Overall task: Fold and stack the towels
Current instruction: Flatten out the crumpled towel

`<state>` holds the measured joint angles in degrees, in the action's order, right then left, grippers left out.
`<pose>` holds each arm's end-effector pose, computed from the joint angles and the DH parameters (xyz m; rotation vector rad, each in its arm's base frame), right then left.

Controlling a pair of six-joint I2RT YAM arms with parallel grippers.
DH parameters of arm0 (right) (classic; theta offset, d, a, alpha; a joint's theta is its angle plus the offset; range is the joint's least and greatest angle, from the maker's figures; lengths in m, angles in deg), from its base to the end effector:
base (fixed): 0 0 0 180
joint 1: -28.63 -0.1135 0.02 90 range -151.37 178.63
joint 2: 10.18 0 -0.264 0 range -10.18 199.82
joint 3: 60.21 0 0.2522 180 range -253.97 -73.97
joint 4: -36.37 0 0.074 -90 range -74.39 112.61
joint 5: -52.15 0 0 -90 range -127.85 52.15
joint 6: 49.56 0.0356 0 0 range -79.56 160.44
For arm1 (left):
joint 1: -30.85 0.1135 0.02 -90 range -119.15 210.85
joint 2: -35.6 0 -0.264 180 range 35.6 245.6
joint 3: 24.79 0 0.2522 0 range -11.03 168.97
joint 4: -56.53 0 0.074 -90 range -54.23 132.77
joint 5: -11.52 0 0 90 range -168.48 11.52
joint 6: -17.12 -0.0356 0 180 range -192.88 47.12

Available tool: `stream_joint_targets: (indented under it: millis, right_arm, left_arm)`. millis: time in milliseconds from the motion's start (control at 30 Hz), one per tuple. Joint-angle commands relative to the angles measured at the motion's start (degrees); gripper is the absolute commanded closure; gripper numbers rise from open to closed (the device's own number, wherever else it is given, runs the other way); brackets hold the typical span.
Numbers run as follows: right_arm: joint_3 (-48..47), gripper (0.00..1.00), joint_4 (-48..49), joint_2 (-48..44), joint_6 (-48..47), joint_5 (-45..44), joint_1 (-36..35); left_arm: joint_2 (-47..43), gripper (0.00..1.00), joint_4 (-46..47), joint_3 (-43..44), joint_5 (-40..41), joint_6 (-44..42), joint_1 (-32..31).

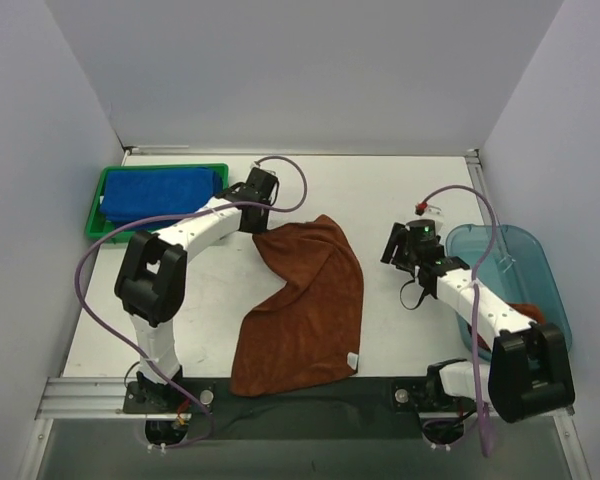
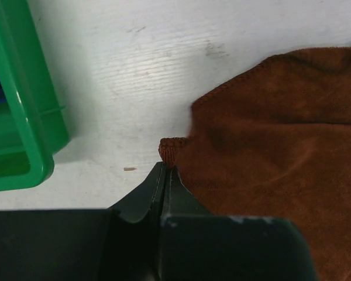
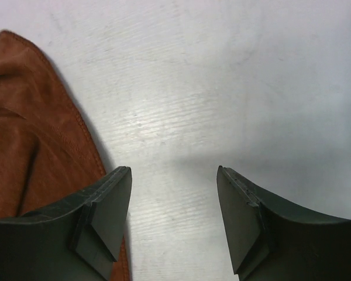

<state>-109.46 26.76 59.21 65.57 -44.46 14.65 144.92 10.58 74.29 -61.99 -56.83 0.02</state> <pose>0.2521 0.0585 0.2195 0.2739 2.0817 0.2934 0.3621 -0.2044 0.2280 0.2116 2.4839 0.0300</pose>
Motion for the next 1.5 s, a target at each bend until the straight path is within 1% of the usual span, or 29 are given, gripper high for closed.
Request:
stream_joint_targets:
  millis: [0,33,133,200,267,333,433,467,600,633,700,733,767,833,867,900,933,967,1000,1033,1067,1100,1133,1167,1233,1267,1333,1400,1467]
  right_arm:
    - [-4.3,0.41,1.4,4.2,-2.4,6.3,-0.7]
    - [-5.7,0.43,1.0,6.4,-2.4,7.8,-1.2]
    - [-8.0,0.46,0.5,9.2,-3.6,10.5,-2.6]
    - [-10.6,0.47,-0.5,11.6,-4.3,11.8,-4.8]
    - [-12.6,0.51,-1.2,13.5,-5.5,12.1,-7.2]
    - [-13.6,0.52,-1.9,15.2,-6.0,12.1,-8.4]
    - [-14.9,0.53,-2.1,17.3,-5.7,13.6,-9.5]
    - [-15.1,0.53,-2.1,17.8,-5.3,14.2,-10.1]
    - [-15.4,0.53,-2.6,19.1,-3.3,15.5,-10.9]
    - [-15.1,0.53,-2.5,19.2,-3.1,15.7,-11.0]
    - [-14.9,0.53,-2.6,19.1,-2.5,16.0,-11.1]
    - [-14.7,0.53,-2.6,18.9,-2.2,16.1,-11.1]
    - [-14.6,0.53,-2.6,18.7,-2.2,16.3,-11.1]
    - [-14.6,0.53,-2.8,18.5,-2.4,16.9,-11.2]
    - [-14.7,0.54,-2.9,18.6,-2.4,17.0,-11.3]
    - [-14.9,0.55,-3.0,18.7,-2.3,17.2,-11.5]
    - [-15.1,0.59,-3.3,19.2,-2.1,17.2,-11.7]
    - [-15.5,0.61,-3.3,19.5,-1.9,17.3,-11.8]
    - [-15.6,0.67,-3.5,19.7,-1.6,18.2,-11.9]
    - [-15.7,0.7,-3.6,20.1,-1.2,18.6,-12.0]
    - [-15.8,0.73,-3.7,20.3,-0.9,19.2,-12.6]
    - [-15.8,0.74,-3.6,20.4,-0.6,19.8,-12.7]
    - [-16.0,0.75,-3.8,21.1,-0.4,21.3,-13.1]
    - [-16.1,0.75,-3.9,21.7,0.3,21.9,-13.6]
    - [-16.4,0.75,-3.9,23.1,1.1,24.3,-14.1]
    - [-16.5,0.75,-3.9,23.6,2.0,24.9,-14.1]
    - [-16.3,0.75,-3.9,25.4,3.3,25.9,-14.4]
    - [-15.9,0.75,-3.9,26.7,4.4,25.2,-14.4]
    - [-16.1,0.75,-3.9,28.5,4.9,23.9,-14.1]
  left_arm:
    - [-1.0,1.0,5.4,-0.2,0.5,0.0,0.4]
    - [-0.3,1.0,5.6,0.5,0.7,-0.6,0.9]
    - [3.4,1.0,5.8,4.1,2.0,-3.4,1.4]
    - [6.2,1.0,6.1,6.3,2.8,-5.1,1.6]
    - [8.9,1.0,5.8,9.5,5.0,-7.5,2.2]
    - [10.4,1.0,5.7,11.8,8.0,-9.7,3.0]
    - [13.3,1.0,4.6,18.0,12.1,-11.9,4.6]
    - [14.8,0.98,4.3,21.7,12.7,-12.5,4.9]
    - [17.8,0.76,3.2,29.4,13.7,-14.4,5.5]
    - [18.2,0.63,3.0,30.3,13.6,-14.4,5.5]
    - [18.1,0.45,2.3,31.4,13.3,-13.6,5.5]
    - [17.7,0.33,2.0,31.1,12.8,-13.1,5.4]
    - [16.0,0.25,1.9,30.4,12.3,-12.5,5.4]
    - [13.5,0.15,1.8,26.2,10.3,-10.0,5.3]
    - [10.3,0.14,1.9,24.2,9.5,-8.9,5.2]
    - [8.5,0.14,1.9,22.3,8.6,-6.8,5.0]
    - [6.6,0.14,1.8,17.6,6.1,-5.8,4.8]
    - [2.6,0.15,1.9,15.2,4.8,-4.5,4.2]
    - [0.5,0.16,1.9,12.6,3.6,-2.0,3.8]
    - [-1.6,0.16,1.9,9.5,1.3,-0.9,3.1]
    - [-5.8,0.19,2.6,3.8,0.5,0.5,2.1]
    - [-7.9,0.2,3.3,0.1,-0.5,2.3,1.5]
    - [-9.8,0.21,3.9,-3.0,-2.4,3.2,1.0]
    - [-13.1,0.22,4.2,-9.1,-3.2,4.4,0.4]
    - [-16.0,0.23,5.8,-14.3,-5.5,6.4,-1.4]
    - [-18.0,0.23,6.3,-19.2,-5.5,7.1,-2.3]
    - [-19.1,0.23,7.0,-22.9,-5.9,8.5,-3.9]
    - [-19.2,0.23,8.5,-26.9,-7.1,9.9,-4.1]
    - [-17.7,0.23,9.9,-27.8,-7.4,10.2,-4.1]
